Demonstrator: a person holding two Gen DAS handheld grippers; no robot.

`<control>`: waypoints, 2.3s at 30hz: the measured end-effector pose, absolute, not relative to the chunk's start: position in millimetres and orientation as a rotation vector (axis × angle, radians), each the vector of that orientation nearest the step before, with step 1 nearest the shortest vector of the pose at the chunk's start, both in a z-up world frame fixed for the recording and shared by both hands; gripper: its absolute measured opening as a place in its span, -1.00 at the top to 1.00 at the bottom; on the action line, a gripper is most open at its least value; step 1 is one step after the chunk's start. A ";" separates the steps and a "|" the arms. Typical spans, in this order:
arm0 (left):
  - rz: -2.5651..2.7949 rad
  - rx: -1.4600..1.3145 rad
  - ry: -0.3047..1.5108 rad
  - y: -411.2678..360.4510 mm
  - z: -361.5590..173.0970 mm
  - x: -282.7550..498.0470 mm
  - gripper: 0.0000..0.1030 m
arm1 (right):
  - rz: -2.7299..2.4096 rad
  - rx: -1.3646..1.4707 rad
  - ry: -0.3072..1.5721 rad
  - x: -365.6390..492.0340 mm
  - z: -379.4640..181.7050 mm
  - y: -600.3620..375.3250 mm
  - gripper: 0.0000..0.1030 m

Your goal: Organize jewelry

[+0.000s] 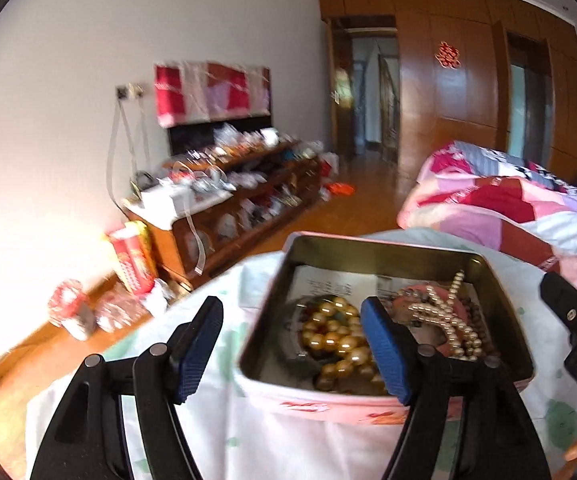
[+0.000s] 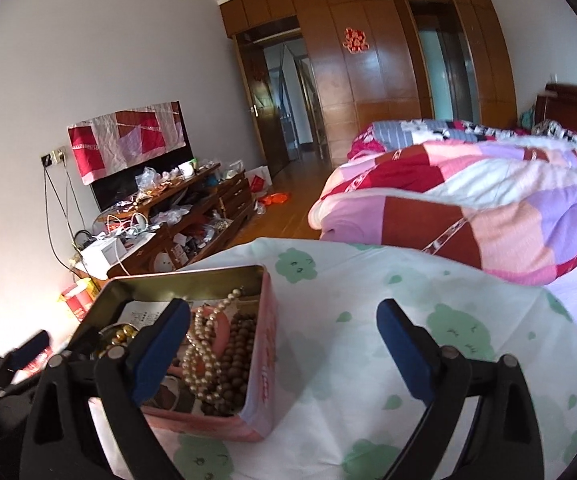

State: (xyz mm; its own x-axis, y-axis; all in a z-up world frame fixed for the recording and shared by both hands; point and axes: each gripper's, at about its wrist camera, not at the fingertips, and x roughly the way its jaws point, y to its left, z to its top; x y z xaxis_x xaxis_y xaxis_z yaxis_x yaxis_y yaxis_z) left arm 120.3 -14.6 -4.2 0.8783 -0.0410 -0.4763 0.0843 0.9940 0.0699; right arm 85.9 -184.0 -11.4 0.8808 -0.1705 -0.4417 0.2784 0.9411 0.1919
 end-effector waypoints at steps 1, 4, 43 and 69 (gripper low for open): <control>-0.052 0.097 0.485 -14.0 -4.0 118.2 -0.40 | -0.240 0.245 0.427 83.8 -11.3 -183.3 -0.88; -0.042 0.083 0.477 -10.0 -4.2 109.4 -0.40 | -0.254 0.221 0.394 75.7 -9.0 -180.8 -0.88; -0.039 0.048 0.395 0.0 -1.0 57.4 -0.67 | -0.279 0.151 0.247 27.9 0.9 -167.0 -1.00; -0.035 0.050 0.400 1.2 -1.4 57.7 -0.68 | -0.280 0.151 0.250 28.0 0.8 -167.6 -1.00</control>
State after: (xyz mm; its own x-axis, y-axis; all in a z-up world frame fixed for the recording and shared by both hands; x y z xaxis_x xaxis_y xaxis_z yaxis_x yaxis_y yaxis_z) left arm 57.6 1.2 -1.4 0.9205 -0.0245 -0.3900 0.0443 0.9981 0.0418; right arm 28.0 -167.6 0.8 0.9305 -0.2540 -0.2640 0.2913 0.9500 0.1126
